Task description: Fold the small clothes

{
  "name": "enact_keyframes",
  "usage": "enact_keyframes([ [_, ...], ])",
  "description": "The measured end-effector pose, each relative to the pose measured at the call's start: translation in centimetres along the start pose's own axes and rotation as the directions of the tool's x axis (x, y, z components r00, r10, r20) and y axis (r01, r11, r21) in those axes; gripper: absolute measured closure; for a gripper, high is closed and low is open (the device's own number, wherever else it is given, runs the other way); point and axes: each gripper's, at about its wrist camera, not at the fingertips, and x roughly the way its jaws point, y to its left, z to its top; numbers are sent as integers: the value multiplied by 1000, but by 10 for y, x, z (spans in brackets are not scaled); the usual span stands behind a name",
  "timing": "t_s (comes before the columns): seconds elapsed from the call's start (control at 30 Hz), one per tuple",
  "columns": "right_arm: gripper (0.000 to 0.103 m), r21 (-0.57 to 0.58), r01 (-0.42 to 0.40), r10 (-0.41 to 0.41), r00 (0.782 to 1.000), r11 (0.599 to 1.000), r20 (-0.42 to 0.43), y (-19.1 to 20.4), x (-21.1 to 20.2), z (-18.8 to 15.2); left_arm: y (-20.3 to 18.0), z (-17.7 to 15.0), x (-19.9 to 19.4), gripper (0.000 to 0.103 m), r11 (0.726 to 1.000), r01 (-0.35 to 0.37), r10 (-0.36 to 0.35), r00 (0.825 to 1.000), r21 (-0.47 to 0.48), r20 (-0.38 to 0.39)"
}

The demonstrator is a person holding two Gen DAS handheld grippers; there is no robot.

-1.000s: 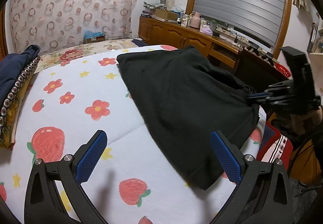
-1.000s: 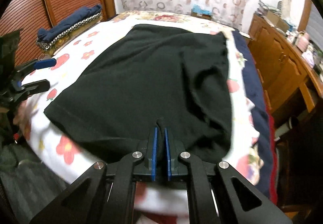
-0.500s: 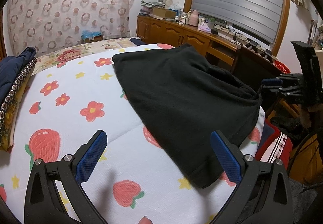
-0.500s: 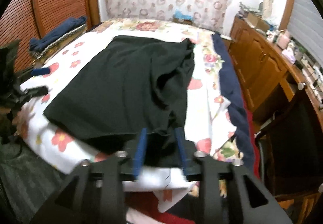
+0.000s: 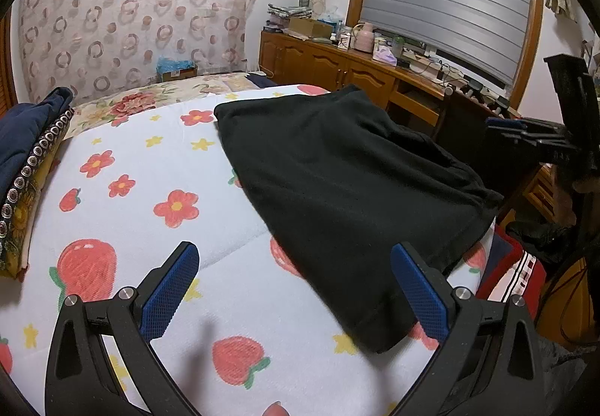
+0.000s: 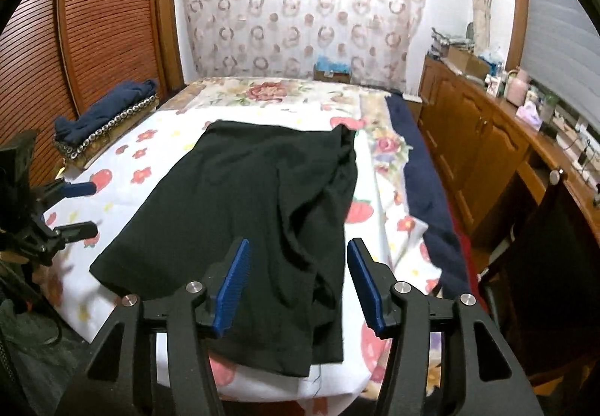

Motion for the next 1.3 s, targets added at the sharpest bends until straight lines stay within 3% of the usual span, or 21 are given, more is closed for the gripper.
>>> enact_keyframes([
  [0.47,44,63,-2,11,989,998,-146,-9,73,-36,-2,-9,25,1,1000,18,-18,996,-7,-92],
  [0.57,38,93,-11,25,989,996,-143,-16,77,-38,-3,-10,27,1,999,30,-32,994,-18,-101],
  [0.7,37,141,-40,57,991,989,-124,-25,77,-37,-2,-9,26,12,994,103,-107,989,-45,-104],
  [0.87,37,127,-101,116,986,987,-122,-19,78,-37,-8,-11,28,27,990,136,-140,982,-44,-128],
  [1.0,55,87,-100,111,986,991,-125,-15,79,-37,-9,-12,35,30,986,158,-164,974,-53,-153],
  [1.07,73,82,-101,111,986,992,-124,-17,80,-37,-11,-12,35,30,986,158,-164,974,-48,-157],
  [1.13,83,100,-145,157,980,984,-122,-22,82,-38,-12,-12,35,39,984,173,-179,971,-52,-160],
  [1.2,88,99,-159,170,978,982,-118,-23,83,-38,-14,-11,37,59,979,197,-204,964,-57,-169],
  [1.23,89,99,-166,176,978,981,-109,-23,82,-37,-14,-10,38,63,978,203,-210,962,-55,-176],
  [1.3,89,106,-178,186,979,978,-78,-22,77,-35,-18,-9,38,89,974,223,-227,956,-41,-185],
])
